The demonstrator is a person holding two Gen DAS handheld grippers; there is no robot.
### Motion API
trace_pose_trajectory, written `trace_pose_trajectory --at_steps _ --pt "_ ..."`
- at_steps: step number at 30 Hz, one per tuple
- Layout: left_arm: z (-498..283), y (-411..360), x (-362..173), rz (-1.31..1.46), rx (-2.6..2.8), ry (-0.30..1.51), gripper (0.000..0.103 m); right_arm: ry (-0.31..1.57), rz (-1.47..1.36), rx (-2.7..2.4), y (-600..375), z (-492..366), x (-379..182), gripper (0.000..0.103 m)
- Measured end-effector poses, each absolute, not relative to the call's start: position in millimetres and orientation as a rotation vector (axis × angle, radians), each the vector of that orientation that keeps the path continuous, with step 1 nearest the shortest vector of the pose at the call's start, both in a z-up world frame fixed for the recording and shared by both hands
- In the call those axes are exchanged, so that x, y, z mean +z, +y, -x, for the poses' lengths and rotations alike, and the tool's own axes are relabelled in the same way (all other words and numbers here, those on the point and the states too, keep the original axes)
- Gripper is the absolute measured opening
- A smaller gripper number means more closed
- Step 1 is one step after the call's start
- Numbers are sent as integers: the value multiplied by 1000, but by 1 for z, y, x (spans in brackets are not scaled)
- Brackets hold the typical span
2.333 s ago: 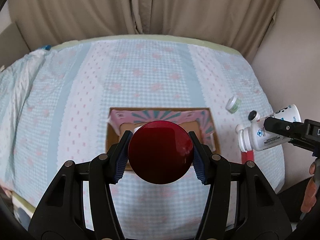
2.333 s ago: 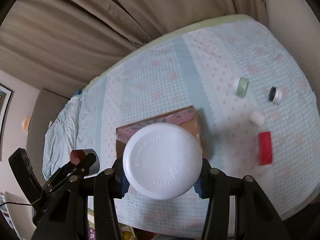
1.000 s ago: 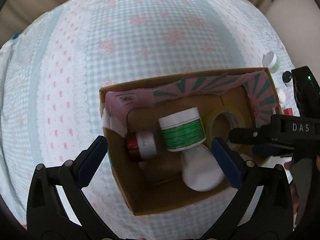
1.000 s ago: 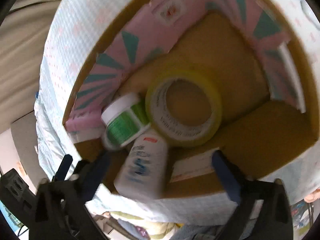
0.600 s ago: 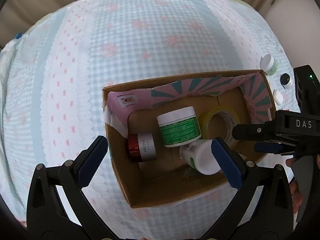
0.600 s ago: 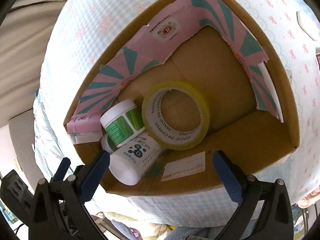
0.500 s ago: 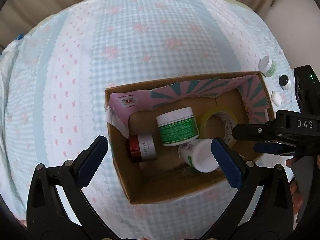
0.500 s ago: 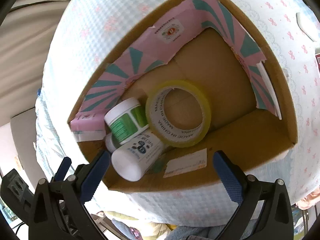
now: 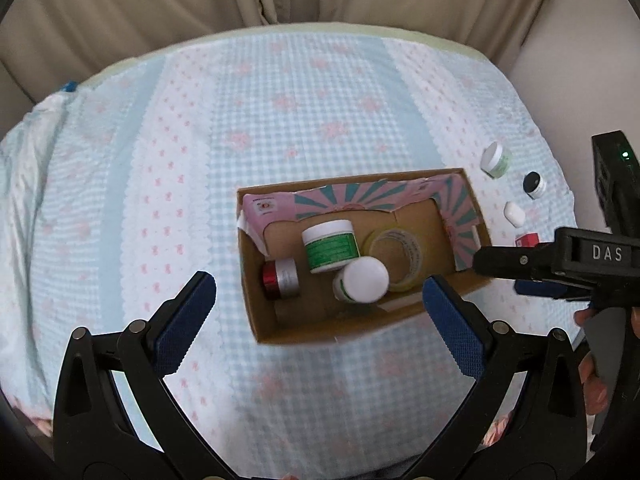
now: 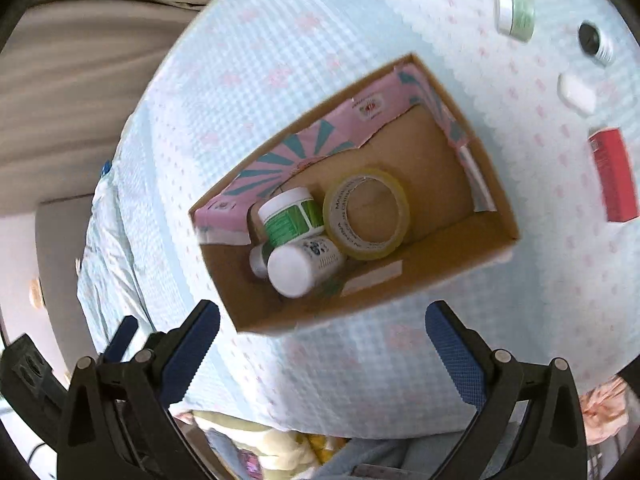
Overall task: Organize rigid objects
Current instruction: 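Open both tools and withdraw them from the box, then move both tools toward the white earbud case and black-lidded jar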
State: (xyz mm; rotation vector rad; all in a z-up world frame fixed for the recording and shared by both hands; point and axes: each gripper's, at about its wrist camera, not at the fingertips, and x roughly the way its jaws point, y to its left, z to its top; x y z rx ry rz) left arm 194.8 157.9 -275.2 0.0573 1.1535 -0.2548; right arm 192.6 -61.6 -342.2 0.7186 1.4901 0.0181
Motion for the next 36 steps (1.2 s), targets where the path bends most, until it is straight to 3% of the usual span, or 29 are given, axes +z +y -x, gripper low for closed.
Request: trace_pose_trajectory --at_steps 18,36 --pt "-150 89 -197 -110 -404 1012 103 1246 -378 -158 -126 -112 -206 102" --pt "-167 -97 -217 -105 -411 1063 103 1134 -267 -115 -303 -86 -198 102"
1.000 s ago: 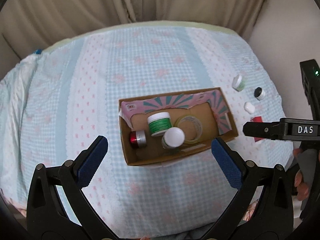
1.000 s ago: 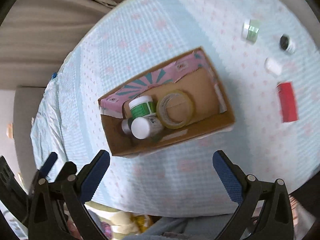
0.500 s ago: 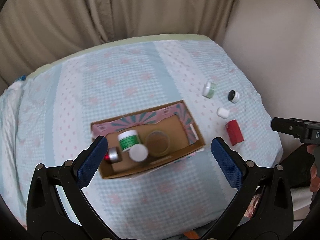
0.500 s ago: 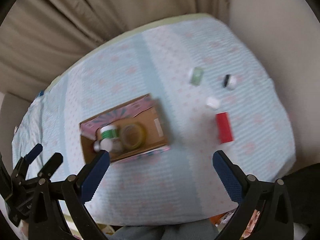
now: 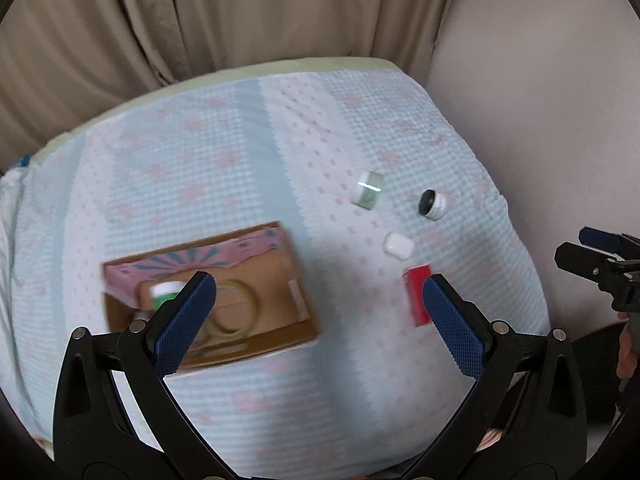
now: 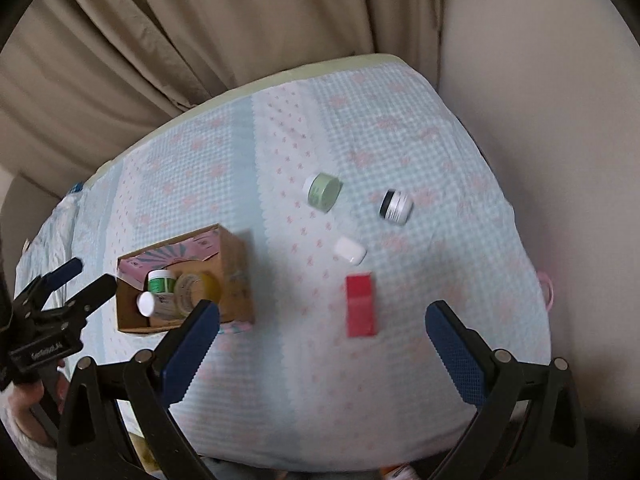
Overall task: Organize rigid objects
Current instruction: 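Move both tools toward the white earbud case and black-lidded jar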
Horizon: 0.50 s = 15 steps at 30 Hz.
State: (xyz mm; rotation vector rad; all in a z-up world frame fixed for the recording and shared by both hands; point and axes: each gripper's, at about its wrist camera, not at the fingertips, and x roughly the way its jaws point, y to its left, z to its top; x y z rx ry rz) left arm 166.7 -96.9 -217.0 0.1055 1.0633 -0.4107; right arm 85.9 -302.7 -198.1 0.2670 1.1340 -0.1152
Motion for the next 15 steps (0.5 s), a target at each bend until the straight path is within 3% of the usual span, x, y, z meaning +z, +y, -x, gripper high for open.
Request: trace_pose_trajectory --at_steps 15 --pt "-209 -224 -305 -173 -479 1186 103 1131 -139 22 -417 -161 -246 102"
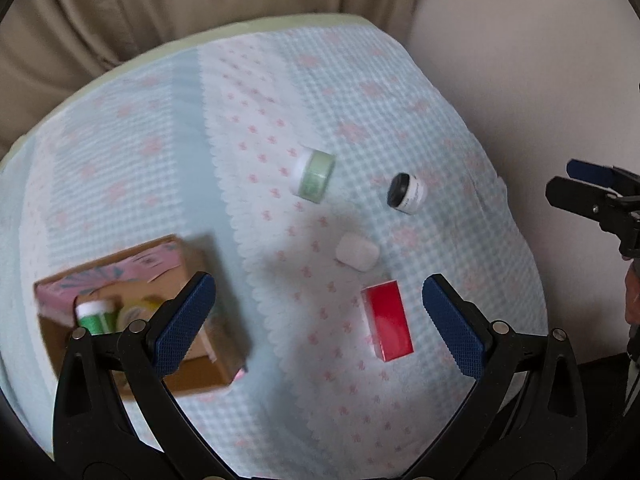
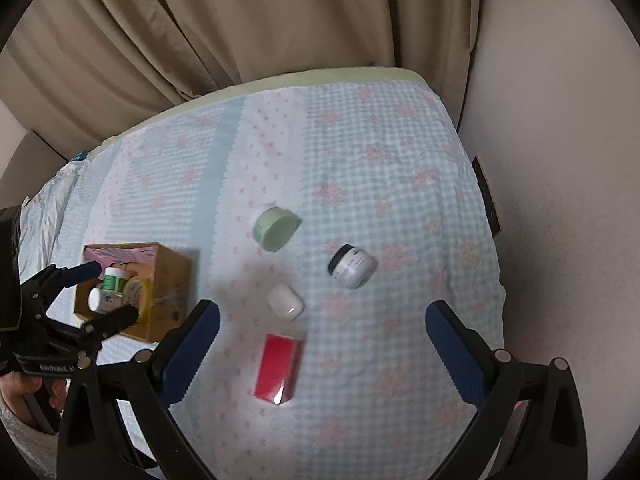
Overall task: Organize rigid objects
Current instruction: 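Move both tools toward the white earbud case and black-lidded jar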
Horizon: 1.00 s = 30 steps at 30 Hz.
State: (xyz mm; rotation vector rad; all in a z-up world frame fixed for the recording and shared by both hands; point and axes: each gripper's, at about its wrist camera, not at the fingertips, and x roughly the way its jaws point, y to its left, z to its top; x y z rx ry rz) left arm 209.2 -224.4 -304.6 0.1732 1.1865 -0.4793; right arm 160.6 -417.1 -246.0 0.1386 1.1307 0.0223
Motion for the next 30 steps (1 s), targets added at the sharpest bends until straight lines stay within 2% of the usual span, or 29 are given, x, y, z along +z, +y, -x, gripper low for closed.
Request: trace_pose_trajectory --at_steps 7,13,18,20,26,30 --pt "-237 -268 -360 -269 -563 1243 103 1178 -195 5 -440 -172 -298 102" --pt "-247 -296 -419 -308 -612 1262 102 1165 -124 51 -454 -201 -340 102" --pt "-248 -316 -469 -338 -634 1294 92 1150 26 160 -454 -226 -383 102" --pt "-247 -320 -484 -358 -629 1309 83 1145 69 200 -453 -233 -397 102" --pt "-243 -326 -512 -393 -626 1314 80 1143 225 320 -441 -249 -434 102" --pt "-242 -333 -518 -424 -628 1289 80 1160 300 416 -433 -253 -452 97"
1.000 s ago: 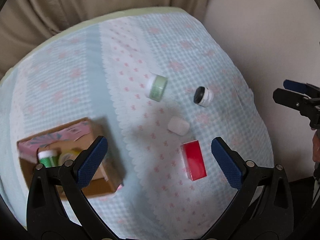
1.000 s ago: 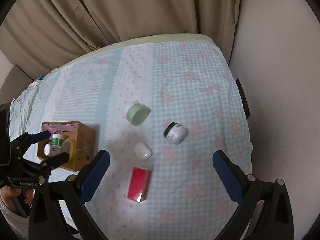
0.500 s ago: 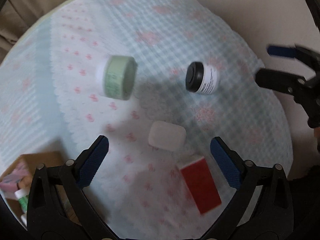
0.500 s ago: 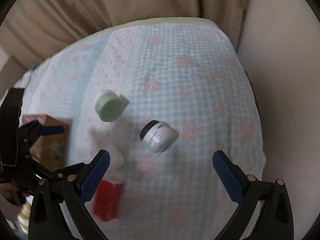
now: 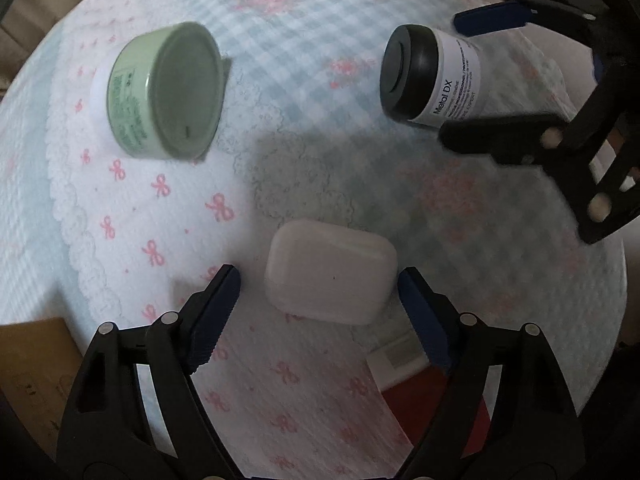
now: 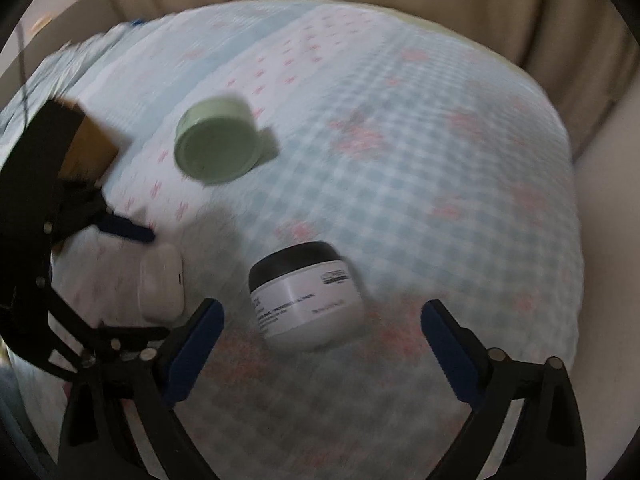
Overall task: Organize rigid objects
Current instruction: 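Move both tools toward the white earbud case and black-lidded jar, then grasp the white earbud case with left tool while right tool grasps the black-lidded jar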
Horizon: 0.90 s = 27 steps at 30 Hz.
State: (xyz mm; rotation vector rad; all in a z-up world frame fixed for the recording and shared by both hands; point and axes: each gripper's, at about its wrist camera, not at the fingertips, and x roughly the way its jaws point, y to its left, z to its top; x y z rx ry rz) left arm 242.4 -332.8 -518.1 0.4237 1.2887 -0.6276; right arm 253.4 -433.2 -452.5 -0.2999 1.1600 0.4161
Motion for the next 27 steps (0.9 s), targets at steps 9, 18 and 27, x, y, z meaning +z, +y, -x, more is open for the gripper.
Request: trace_pose_trajectory --at_steps 9,18,27 --pt "-238 -348 -520 -491 -665 1238 60 1200 426 539 -416 -262 -474 61" --pt "-235 -345 -513 -466 -669 1237 58 1215 437 526 -415 -268 -474 56" --pt "-248 -325 -470 -397 -636 1201 58 1213 339 466 -416 -267 -454 56"
